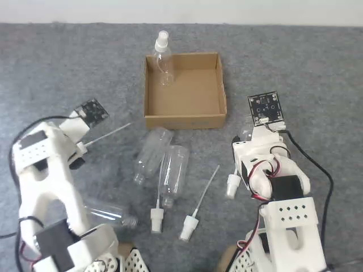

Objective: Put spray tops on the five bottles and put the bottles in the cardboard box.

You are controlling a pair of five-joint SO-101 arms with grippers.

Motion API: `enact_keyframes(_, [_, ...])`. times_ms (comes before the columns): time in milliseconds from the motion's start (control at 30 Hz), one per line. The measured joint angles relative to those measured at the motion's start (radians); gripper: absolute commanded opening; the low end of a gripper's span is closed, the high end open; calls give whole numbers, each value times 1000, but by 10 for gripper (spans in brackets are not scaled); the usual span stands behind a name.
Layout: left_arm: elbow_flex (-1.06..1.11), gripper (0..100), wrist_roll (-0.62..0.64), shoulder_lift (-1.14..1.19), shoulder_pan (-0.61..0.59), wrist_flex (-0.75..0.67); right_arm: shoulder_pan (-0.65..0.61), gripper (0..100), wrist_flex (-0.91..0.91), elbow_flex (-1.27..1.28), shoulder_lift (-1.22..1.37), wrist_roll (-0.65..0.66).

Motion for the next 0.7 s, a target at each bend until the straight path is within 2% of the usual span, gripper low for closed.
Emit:
enact_keyframes(133, [-71,268,114,0,0,104,0,128,0,0,0,0])
enact_keyframes(467, [-86,267,463,0,-2,207,0,128,0,0,0,0])
enact_keyframes(567, [-86,268,608,0,-2,232,0,128,0,0,0,0])
enact_keyframes(700, [-86,269,859,0,-2,258,0,128,0,0,0,0])
